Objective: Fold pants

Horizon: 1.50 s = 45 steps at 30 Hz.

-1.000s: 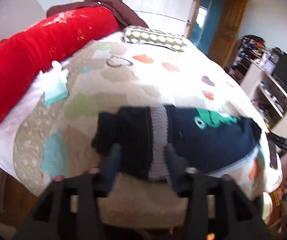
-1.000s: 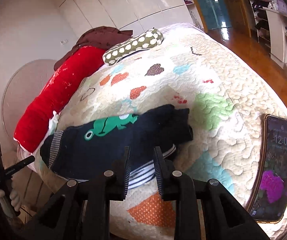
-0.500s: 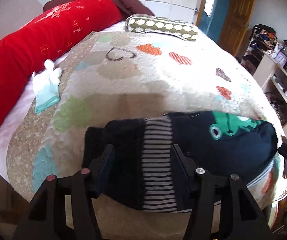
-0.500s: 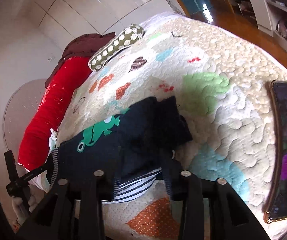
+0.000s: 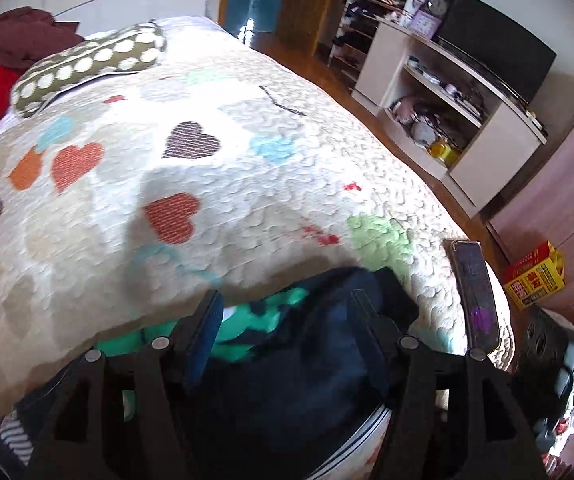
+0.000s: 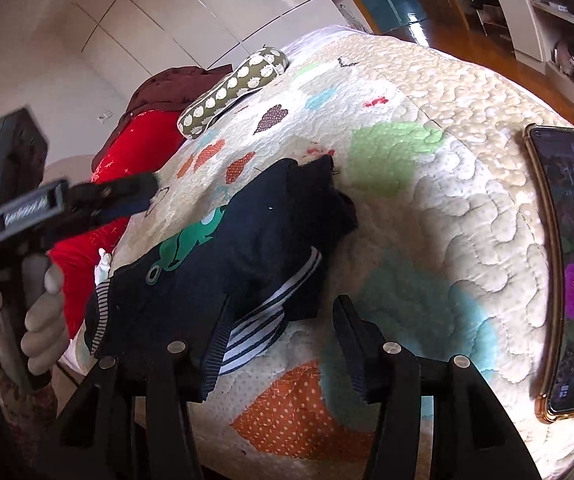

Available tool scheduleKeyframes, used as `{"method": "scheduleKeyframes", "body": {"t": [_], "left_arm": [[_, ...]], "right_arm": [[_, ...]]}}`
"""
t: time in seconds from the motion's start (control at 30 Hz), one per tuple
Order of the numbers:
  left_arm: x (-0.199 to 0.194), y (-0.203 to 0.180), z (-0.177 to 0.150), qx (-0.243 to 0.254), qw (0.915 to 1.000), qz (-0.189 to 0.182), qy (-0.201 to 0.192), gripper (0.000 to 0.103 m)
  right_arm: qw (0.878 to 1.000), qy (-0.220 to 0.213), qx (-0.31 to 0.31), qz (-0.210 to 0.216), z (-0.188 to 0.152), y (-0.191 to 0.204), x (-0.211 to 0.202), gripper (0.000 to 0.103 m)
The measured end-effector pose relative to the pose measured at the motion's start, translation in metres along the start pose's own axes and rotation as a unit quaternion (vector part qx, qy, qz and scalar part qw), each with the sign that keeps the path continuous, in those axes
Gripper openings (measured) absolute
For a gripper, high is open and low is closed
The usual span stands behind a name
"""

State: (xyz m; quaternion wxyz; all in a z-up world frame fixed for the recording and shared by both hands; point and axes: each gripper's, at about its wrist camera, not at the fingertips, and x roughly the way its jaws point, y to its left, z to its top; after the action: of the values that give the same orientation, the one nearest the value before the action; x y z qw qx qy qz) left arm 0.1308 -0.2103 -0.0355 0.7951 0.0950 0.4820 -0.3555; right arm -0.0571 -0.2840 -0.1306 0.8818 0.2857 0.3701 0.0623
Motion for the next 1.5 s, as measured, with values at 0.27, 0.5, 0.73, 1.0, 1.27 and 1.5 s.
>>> {"method": "scheduleKeyframes", "body": {"t": [0.27, 0.5, 0.73, 1.0, 1.27, 1.5], "left_arm": [[0.089, -0.045, 0.030, 0.068, 0.9919, -0.043, 0.098, 0.064], [0.082, -0.045, 0.015, 0.085, 0.9886, -0.056, 0.112, 0.014], [-0.011, 0.025, -0.008, -0.014, 0.9971, -0.075, 0.005, 0.014], [-0.084, 0.132, -0.100, -0.182, 0.9813, -0.002, -0.061, 0.028], [-0.142, 0.159, -0.188, -0.247, 0.9582, 0.079, -0.120, 0.040], [-0.150, 0.171, -0.220, -0.278, 0.9447, 0.094, -0.146, 0.043]], "right_arm": [[1.000, -0.004, -0.007, 0.012, 0.004, 0.004, 0.015, 0.057], [0.999, -0.022, -0.026, 0.006, 0.009, 0.016, 0.020, 0.018], [0.994, -0.031, -0.101, 0.027, 0.023, 0.075, 0.014, 0.017], [0.973, 0.083, -0.200, 0.083, -0.008, 0.159, 0.085, 0.036], [0.967, 0.088, -0.223, 0.081, -0.014, 0.175, 0.064, 0.050], [0.987, 0.050, -0.155, -0.011, 0.040, 0.117, 0.067, 0.066]]}}
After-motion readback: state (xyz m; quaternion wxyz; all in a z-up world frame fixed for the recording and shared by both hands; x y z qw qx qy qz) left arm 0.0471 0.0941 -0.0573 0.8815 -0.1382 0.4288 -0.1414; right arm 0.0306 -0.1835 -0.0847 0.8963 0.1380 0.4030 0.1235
